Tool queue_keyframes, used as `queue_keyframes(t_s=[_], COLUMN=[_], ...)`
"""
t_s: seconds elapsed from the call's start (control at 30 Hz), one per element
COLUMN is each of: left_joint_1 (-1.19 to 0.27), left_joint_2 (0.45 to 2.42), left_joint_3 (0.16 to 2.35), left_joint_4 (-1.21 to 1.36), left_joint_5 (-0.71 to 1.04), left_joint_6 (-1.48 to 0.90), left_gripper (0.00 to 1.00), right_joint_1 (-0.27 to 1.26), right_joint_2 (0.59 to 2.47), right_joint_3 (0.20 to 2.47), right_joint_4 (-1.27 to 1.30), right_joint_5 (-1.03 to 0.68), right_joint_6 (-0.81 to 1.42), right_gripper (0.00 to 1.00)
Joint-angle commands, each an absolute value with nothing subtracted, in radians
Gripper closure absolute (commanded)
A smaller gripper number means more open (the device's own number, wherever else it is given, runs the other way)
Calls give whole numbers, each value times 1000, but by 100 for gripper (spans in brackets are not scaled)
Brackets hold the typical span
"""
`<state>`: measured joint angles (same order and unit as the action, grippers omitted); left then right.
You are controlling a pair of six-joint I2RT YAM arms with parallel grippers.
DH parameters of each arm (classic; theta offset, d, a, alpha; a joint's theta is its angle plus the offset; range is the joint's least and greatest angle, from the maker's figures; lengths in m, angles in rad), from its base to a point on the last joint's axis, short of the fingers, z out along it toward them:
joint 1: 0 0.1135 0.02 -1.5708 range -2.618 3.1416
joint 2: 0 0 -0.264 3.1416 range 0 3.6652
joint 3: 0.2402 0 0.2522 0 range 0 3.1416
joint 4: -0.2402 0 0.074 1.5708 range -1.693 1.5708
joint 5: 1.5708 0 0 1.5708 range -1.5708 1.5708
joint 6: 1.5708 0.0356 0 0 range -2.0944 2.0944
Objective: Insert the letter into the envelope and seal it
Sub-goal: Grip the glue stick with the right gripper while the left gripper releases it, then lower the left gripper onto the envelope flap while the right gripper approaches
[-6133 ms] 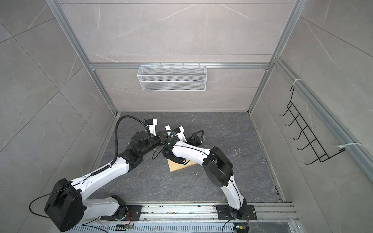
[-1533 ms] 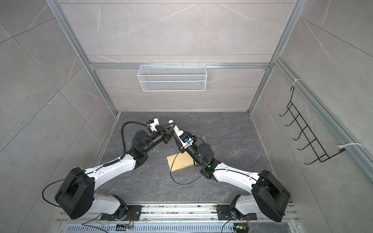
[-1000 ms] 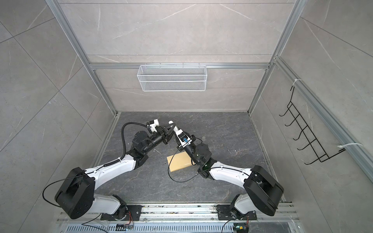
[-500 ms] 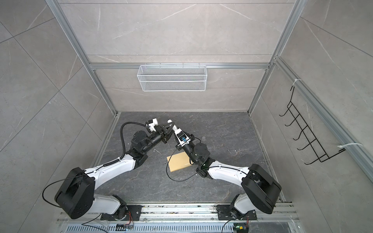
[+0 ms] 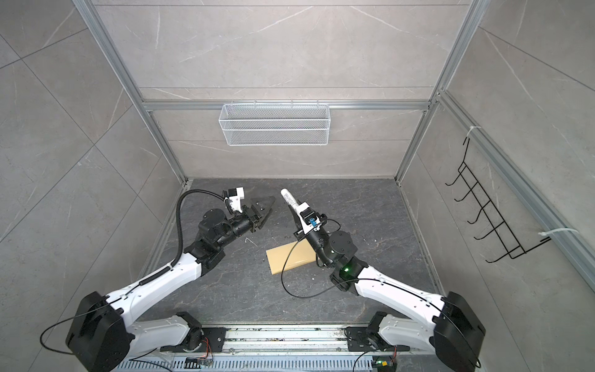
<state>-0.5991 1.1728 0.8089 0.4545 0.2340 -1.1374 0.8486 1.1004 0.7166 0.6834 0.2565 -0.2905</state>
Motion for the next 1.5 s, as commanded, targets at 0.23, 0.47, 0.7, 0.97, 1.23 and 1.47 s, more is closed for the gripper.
queue_keyframes(t_s=[0.23,0.47,0.7,0.97,1.23,1.47], left_joint_1=[-592,-592,-592,-592,-592,-591], left_joint_2=[1046,1111,1201,1306,1369,1435], left_joint_3=[881,840,798,761,723,695], left_joint_4=[22,25,49,94,147,204], left_joint_5=[126,176,262,332,338,361], left_joint_6=[-612,-584,-582,-599,-646,-686], left_gripper=[13,15,16,18,24,38], right_joint_1=[848,847,847,847,848,849], right_joint_2=[1111,1222,1294,1313,1399,1474], right_joint_3=[1181,1316,1355,1336,1373,1403], right_joint_4=[-498,-785,-847,-821,-868,-875], right_joint_5=[332,372,389,330,329,296], right_joint_6=[-18,48,57,114,123,144], right_gripper=[100,100,100,100,100,100])
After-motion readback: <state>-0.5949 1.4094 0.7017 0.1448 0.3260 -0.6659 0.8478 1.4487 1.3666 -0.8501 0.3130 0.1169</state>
